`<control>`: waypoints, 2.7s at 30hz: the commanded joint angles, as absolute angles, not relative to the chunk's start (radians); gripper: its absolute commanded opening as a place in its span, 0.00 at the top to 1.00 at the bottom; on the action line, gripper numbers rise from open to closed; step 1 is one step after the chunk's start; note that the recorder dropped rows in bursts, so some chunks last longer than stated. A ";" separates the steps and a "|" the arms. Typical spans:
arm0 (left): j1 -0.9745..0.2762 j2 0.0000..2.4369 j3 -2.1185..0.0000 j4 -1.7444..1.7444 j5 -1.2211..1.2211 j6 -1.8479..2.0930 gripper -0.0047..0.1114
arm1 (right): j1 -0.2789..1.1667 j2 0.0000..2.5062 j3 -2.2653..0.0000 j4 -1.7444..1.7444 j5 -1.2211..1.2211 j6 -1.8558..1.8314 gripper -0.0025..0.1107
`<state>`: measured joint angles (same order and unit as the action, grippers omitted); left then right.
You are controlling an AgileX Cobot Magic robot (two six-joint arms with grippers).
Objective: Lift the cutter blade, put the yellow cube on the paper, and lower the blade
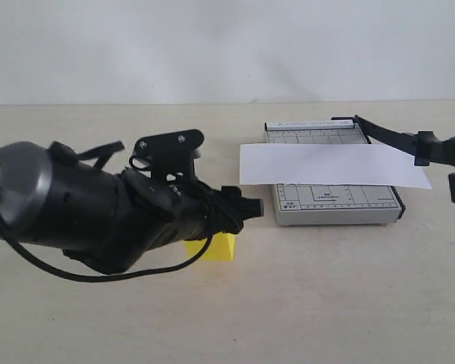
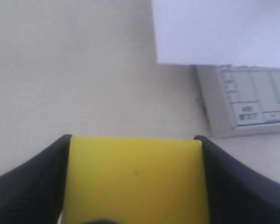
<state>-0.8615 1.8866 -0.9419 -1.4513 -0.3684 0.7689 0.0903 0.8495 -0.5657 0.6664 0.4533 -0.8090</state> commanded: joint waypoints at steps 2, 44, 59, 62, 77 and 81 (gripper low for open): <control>-0.862 1.733 -0.971 -1.361 -0.288 0.892 0.92 | 0.094 0.849 -0.570 0.666 0.437 -0.821 0.98; -0.669 2.489 -2.098 -0.636 0.472 0.736 0.92 | 0.094 0.849 -0.570 0.666 0.437 -0.821 0.98; -0.669 2.489 -2.098 -0.638 0.435 0.736 0.40 | 0.094 0.849 -0.570 0.666 0.445 -0.821 0.98; -0.669 2.489 -2.098 -0.691 0.415 0.733 0.26 | 0.094 0.849 -0.570 0.666 0.445 -0.821 0.98; -0.698 2.388 -2.068 -0.783 0.762 0.651 0.88 | 0.094 0.849 -0.570 0.666 0.445 -0.819 0.98; -0.744 2.388 -2.056 -0.816 0.759 0.745 0.92 | 0.094 0.849 -0.570 0.666 0.445 -0.819 0.98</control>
<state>-0.7073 2.3932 -2.0621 -0.7833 0.7519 0.6874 0.0903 0.8495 -0.5657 0.6664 0.4450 -0.8109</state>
